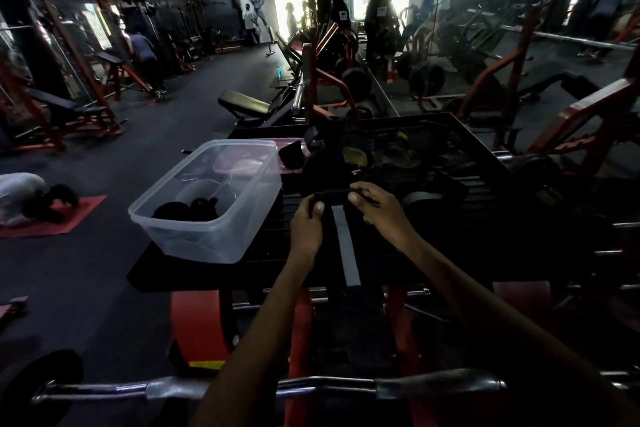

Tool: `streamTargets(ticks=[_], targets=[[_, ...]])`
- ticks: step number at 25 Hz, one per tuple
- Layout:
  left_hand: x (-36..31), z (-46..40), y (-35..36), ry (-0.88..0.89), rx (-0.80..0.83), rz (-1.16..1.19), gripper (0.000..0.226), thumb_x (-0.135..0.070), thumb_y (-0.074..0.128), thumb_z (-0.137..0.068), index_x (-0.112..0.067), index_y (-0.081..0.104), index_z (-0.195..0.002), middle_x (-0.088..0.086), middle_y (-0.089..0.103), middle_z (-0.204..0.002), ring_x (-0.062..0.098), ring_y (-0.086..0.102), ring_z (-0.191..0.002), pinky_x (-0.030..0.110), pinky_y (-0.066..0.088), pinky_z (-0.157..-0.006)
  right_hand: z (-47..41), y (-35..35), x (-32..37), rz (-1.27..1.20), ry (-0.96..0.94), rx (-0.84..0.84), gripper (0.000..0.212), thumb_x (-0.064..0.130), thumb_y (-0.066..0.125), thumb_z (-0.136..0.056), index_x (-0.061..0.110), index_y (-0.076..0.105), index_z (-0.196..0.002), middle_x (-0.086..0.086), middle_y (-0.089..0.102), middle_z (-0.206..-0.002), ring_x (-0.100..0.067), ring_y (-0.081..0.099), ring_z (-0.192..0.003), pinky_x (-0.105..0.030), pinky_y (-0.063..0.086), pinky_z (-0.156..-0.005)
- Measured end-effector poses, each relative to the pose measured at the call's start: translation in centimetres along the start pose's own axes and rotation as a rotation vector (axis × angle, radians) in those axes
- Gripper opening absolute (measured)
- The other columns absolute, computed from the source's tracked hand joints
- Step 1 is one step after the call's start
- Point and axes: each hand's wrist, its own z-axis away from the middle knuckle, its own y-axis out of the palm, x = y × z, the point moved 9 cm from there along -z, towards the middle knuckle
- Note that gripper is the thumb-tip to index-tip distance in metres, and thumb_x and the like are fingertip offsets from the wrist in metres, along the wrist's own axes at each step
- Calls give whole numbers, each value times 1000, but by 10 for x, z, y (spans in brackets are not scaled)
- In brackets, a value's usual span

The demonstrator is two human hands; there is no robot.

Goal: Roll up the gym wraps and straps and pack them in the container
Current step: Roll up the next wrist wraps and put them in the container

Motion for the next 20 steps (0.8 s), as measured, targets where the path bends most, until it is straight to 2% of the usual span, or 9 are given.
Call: streamTargets(ticks=[2,5,8,11,13,15,17,19,20], targets=[[-3,1,1,30,17,-3,32,-15,46,-97,-9,53,-128,9,60,-123,23,56,-114,40,45,-101,-3,-1,-3,39,-16,1,27,24,62,-89,16,63,-115,-1,65,-107,-13,62,-98,-15,46,-69],[-3,5,8,-26,77,83,35,-30,44,-98,-13,53,-127,7,61,-122,21,58,-112,37,47,-98,-5,-5,-2,63,-51,-17,25,15,61,-89,10,62,-114,-4,66,-105,-15,62,-100,-11,46,-72],[-4,6,7,-27,55,66,35,-26,44,-98,-9,52,-128,8,60,-119,20,58,-108,30,47,-90,-4,-4,1,55,-69,-2,26,15,62,-89,11,62,-114,-4,66,-110,-14,61,-102,-18,46,-84],[-10,4,1,63,15,32,31,-10,47,-96,-6,54,-126,8,60,-116,19,57,-107,28,46,-90,-3,-1,-1,36,-2,8,26,27,59,-91,17,63,-115,2,65,-106,-8,60,-91,-14,45,-71],[-12,4,2,85,36,23,32,-9,48,-95,-8,54,-126,6,59,-117,21,56,-111,32,47,-96,-4,-2,-3,64,-6,9,24,23,60,-91,14,64,-113,1,65,-102,-6,59,-85,-10,42,-65],[-7,6,7,24,81,75,32,-19,47,-97,-12,53,-128,5,59,-119,19,56,-111,31,48,-95,-4,-4,-1,67,-36,2,22,14,61,-90,10,63,-111,-1,64,-101,-5,57,-82,-13,41,-67],[-7,9,10,-11,110,90,34,-27,43,-99,-11,53,-127,5,60,-117,16,57,-107,23,49,-86,-3,-5,1,36,-45,7,23,10,61,-89,9,61,-111,-1,62,-103,-5,57,-87,-15,41,-70],[-10,7,7,29,92,55,32,-22,41,-99,-10,53,-127,3,59,-115,15,56,-106,18,47,-81,-3,-3,0,-16,-36,28,19,16,60,-90,15,61,-109,3,61,-101,-1,56,-84,-15,42,-69],[-13,6,5,56,75,43,31,-18,42,-99,-10,53,-126,2,58,-115,17,56,-108,20,47,-84,-3,-1,-2,-63,-13,41,16,23,59,-91,20,62,-106,4,61,-99,-1,56,-81,-16,44,-67]])
